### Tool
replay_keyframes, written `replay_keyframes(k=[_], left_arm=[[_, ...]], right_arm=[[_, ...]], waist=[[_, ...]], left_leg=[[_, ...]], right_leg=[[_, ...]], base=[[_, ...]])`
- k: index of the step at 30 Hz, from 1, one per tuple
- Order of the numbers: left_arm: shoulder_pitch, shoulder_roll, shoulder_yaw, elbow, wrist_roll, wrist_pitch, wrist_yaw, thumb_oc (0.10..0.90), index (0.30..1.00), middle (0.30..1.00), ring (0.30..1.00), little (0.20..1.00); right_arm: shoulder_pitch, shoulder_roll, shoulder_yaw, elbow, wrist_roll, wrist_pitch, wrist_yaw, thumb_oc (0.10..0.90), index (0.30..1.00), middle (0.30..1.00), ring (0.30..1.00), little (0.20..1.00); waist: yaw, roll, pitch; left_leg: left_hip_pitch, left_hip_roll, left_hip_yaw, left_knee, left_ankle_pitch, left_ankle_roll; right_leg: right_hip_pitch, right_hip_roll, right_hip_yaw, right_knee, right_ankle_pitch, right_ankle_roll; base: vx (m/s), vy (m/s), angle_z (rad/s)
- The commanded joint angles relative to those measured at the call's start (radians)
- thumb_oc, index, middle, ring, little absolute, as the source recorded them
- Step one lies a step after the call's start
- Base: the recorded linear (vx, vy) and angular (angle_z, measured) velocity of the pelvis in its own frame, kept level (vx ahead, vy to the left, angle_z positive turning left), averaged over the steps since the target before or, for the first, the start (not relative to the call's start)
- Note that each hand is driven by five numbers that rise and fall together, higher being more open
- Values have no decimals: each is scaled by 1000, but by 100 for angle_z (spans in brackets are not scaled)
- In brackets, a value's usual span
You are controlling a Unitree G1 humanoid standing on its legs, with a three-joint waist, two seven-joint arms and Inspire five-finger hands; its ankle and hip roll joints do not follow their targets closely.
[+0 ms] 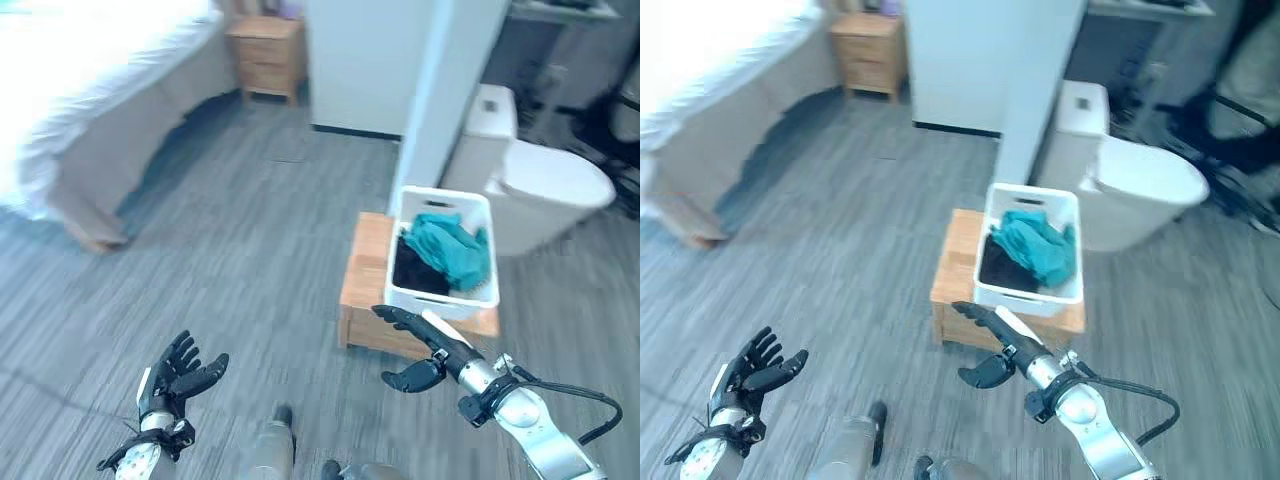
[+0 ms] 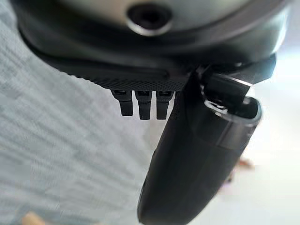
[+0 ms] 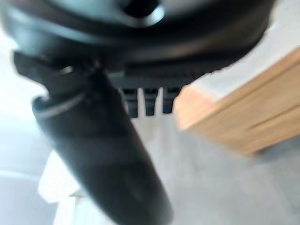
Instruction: Pick up bed clothes into laundry basket.
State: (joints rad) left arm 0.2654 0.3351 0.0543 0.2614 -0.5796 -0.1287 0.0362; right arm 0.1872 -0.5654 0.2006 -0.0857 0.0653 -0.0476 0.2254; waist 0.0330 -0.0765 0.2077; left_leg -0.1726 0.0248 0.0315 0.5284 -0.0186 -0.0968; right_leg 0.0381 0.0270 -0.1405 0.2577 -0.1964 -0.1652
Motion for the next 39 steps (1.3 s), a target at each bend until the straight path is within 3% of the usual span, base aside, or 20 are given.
replay_keyframes(k=[1, 2, 3, 4, 6, 7, 9, 10, 11, 12, 13, 14, 16, 22, 29, 39], left_arm=[[-135, 14, 12, -181, 4, -113, -18, 800, 900, 900, 900, 900], [-131, -15, -16, -180, -12, -101, -25, 800, 900, 900, 900, 900], [-141, -24, -36, -172, -19, -99, -27, 800, 900, 900, 900, 900], [-140, -47, -84, -151, -18, -91, -41, 800, 900, 900, 900, 900], [-129, -49, -123, -141, 6, -86, -56, 800, 900, 900, 900, 900], [-129, -49, -123, -141, 6, -87, -56, 800, 900, 900, 900, 900], [-99, -34, -147, -172, 20, -77, -61, 800, 900, 900, 900, 900], [-96, -23, -164, -146, 23, -76, -69, 800, 900, 900, 900, 900], [-97, -22, -163, -145, 23, -76, -69, 800, 900, 900, 900, 900], [-105, -14, -173, -111, 35, -79, -61, 800, 900, 900, 900, 900], [-117, 5, -168, -116, 49, -89, -47, 800, 900, 900, 900, 900], [-120, 7, -159, -122, 42, -96, -47, 800, 900, 900, 900, 900], [-125, -7, -148, -121, 47, -100, -41, 800, 900, 900, 900, 900], [-148, -57, -138, -129, 37, -124, 14, 800, 900, 900, 900, 900], [-128, -52, -156, -139, 58, -113, 3, 800, 900, 900, 900, 900], [-97, -48, -155, -144, 69, -111, -18, 800, 900, 900, 900, 900]], right_arm=[[-51, 19, -46, -49, 146, -112, -51, 800, 900, 900, 900, 900], [-24, 56, -55, -13, 132, -119, -84, 800, 900, 900, 900, 900], [-8, 63, -67, -14, 127, -132, -99, 800, 900, 900, 900, 900], [15, 87, -86, -5, 158, -144, -111, 800, 900, 900, 900, 900], [4, 104, -74, 16, 200, -146, -118, 800, 900, 900, 900, 900], [3, 103, -74, 18, 201, -147, -117, 800, 900, 900, 900, 900], [-39, 130, -39, 50, 213, -144, -132, 800, 900, 900, 900, 900], [-58, 150, -24, 56, 212, -144, -134, 800, 900, 900, 900, 900], [-60, 150, -24, 57, 212, -144, -134, 800, 900, 900, 900, 900], [-84, 165, -10, 66, 227, -143, -143, 800, 900, 900, 900, 900], [-85, 196, -5, 69, 305, -143, -147, 800, 900, 900, 900, 900], [-83, 198, 4, 68, 313, -143, -138, 800, 900, 900, 900, 900], [-54, 201, 7, 81, 308, -129, -134, 800, 900, 900, 900, 900], [-64, 193, 40, 91, 303, -109, -126, 800, 900, 900, 900, 900], [-66, 186, 75, 88, 304, -98, -111, 800, 900, 900, 900, 900], [27, 182, 38, 87, 348, -86, -79, 800, 900, 900, 900, 900]], waist=[[-44, 16, -36], [-73, 31, -55], [-97, 39, -64], [-125, 54, -81], [-129, 82, -75], [-132, 82, -76], [-121, 95, -55], [-144, 98, -31], [-145, 96, -33], [-169, 100, -28], [-188, 112, -32], [-177, 111, -40], [-160, 104, -64], [-123, 82, -100], [-123, 57, -125], [-140, 52, -142]], left_leg=[[65, 111, 49, -83, 8, 21], [163, 137, 99, -153, -34, 6], [197, 145, 129, -187, -58, -2], [234, 170, 236, -266, -112, -6], [231, 130, 239, -407, -92, 2], [233, 127, 237, -415, -87, 3], [235, 79, 164, -487, -86, 44], [238, 57, 102, -514, -76, 58], [233, 55, 102, -515, -71, 59], [230, 42, 53, -519, -68, 65], [225, 16, -32, -530, -56, 71], [217, 5, -48, -533, -48, 69], [211, -18, -69, -547, -39, 77], [202, -33, -79, -556, -23, 84], [221, -23, -48, -572, -24, 84], [233, -8, -35, -588, -15, 73]], right_leg=[[-42, -88, 75, -153, 82, 190], [-67, -113, -23, -148, 85, 203], [-78, -130, -78, -144, 90, 206], [-93, -184, -195, -134, 106, 222], [-112, -218, -261, -127, 140, 242], [-112, -220, -263, -127, 140, 243], [-185, -271, -241, -4, 170, 272], [-230, -281, -98, 38, 223, 316], [-233, -283, -98, 35, 228, 316], [-244, -223, 64, 41, 227, 332], [-219, -136, 302, -12, 186, 338], [-208, -143, 315, -60, 194, 335], [-166, -173, 274, -149, 196, 325], [-139, -176, 260, -175, 208, 331], [-119, -167, 270, -211, 213, 323], [-93, -159, 286, -255, 218, 321]], base=[[-304, 43, 227], [-285, 102, 177], [-476, 248, 216], [-363, 256, 245], [-286, 267, 259], [-194, 242, 213], [-195, 251, 85], [-187, 182, 18], [-172, 120, 76], [-59, 114, 138], [-48, 150, 175], [-13, 156, 195], [-18, 62, 134], [-38, -4, 34], [-15, -18, -7], [-9, -27, -10]])
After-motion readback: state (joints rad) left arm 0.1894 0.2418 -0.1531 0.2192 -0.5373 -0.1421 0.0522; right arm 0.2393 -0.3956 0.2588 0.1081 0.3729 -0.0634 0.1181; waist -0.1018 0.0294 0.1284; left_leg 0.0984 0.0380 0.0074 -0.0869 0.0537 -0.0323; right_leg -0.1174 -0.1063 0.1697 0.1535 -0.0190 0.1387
